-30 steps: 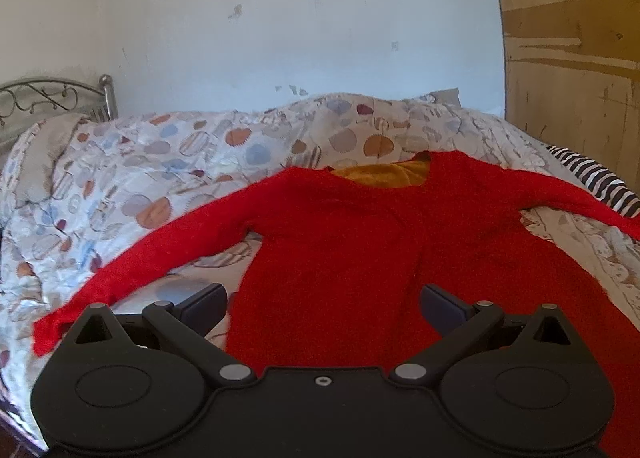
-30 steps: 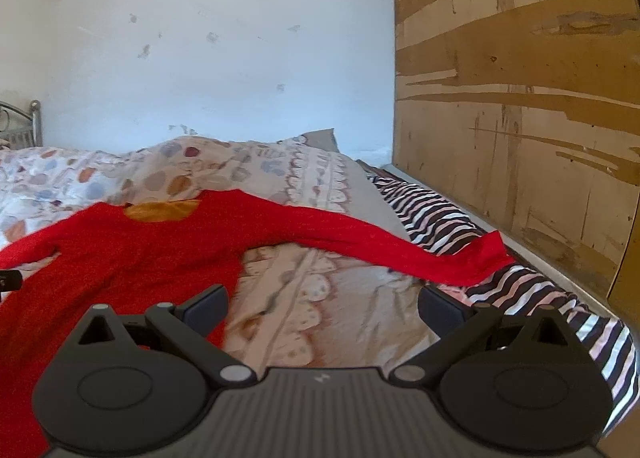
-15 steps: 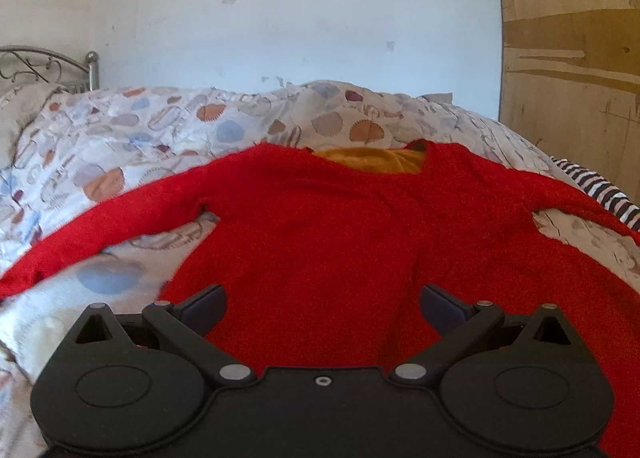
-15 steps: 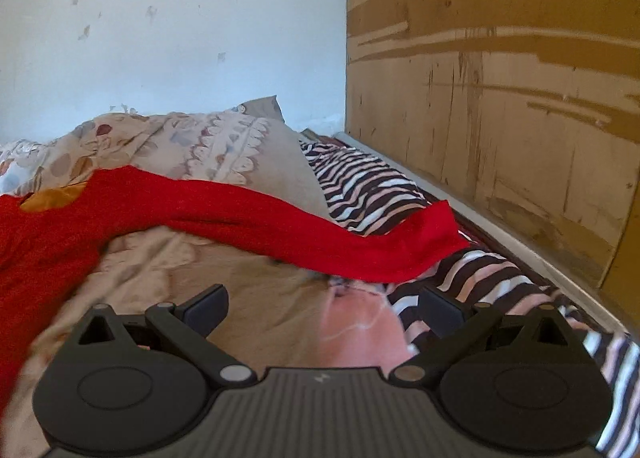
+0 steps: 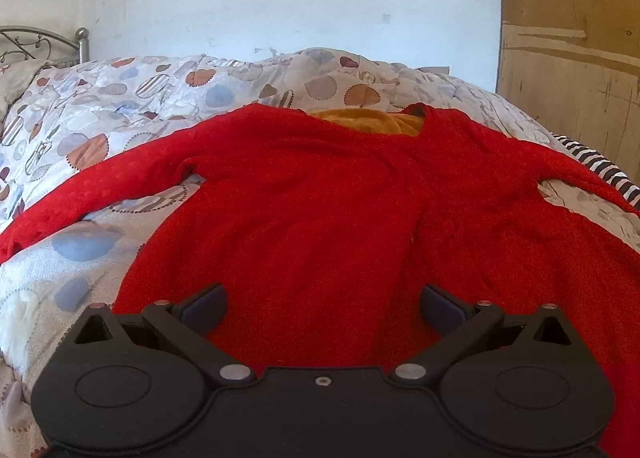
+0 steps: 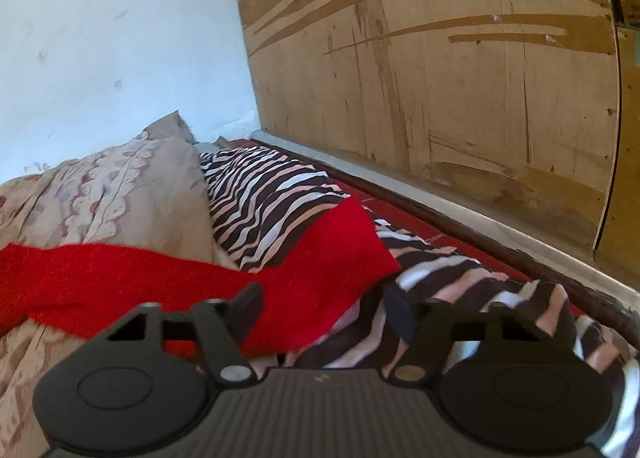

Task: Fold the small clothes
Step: 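Move the right tool to the sweater's sleeve cuff and close on it, then lift the sleeve with the right tool and lay it across the sweater body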

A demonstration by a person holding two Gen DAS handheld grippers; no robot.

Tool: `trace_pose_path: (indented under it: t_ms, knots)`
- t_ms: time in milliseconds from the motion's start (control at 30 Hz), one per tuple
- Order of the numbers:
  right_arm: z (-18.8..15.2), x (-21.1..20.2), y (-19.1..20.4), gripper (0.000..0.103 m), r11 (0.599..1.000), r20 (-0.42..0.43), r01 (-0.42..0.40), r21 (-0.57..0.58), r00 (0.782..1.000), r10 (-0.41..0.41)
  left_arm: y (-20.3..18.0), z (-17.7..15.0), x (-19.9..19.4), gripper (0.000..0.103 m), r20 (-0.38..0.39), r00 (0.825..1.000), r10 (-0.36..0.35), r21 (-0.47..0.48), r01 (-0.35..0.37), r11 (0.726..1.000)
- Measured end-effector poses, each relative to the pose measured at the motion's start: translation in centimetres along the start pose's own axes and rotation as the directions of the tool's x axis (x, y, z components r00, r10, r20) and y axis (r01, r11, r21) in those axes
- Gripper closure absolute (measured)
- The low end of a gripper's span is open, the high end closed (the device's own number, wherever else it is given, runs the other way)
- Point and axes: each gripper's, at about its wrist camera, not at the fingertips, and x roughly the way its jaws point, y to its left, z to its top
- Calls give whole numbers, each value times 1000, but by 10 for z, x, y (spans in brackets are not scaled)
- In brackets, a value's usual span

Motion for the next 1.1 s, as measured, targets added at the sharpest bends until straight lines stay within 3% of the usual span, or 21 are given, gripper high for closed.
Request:
trace_pose_path:
  t_ms: [33,100,133,367,600,700,867,967,1100]
  knots:
    - [2,2,-1,56,1000,0,15,9,1000,-15,-1,0,-1,0,-1,1000,-2,2,2,1000]
    - [6,6,0,88,999,3,41,17,999,-41,-1,3,-2,0,-6,1000,-8,11,8,1000]
    - [8,7,3,94,998,4,55,12,998,-55,-2,5,-4,0,-6,1000,-13,15,14,1000]
    - [33,-17,34,97,996,104,23,-81,994,-14,1,26,-27,0,25,1000,-12,18,12,1000]
    - [74,-63,116,97,965,194,-137,-225,964,182,15,47,-52,1,68,998,-15,-30,17,999]
    - [87,-81,165,97,931,218,-220,-293,932,289,23,49,-62,1,85,996,-7,-40,10,999]
    - [85,-113,254,97,834,204,-368,-411,855,477,40,51,-75,1,102,995,23,-66,-17,998]
    - [65,-133,305,97,741,142,-457,-492,798,586,54,53,-79,1,109,993,51,-88,-41,995]
    - [22,-153,361,97,604,4,-545,-582,740,672,73,53,-83,1,113,990,83,-111,-71,991]
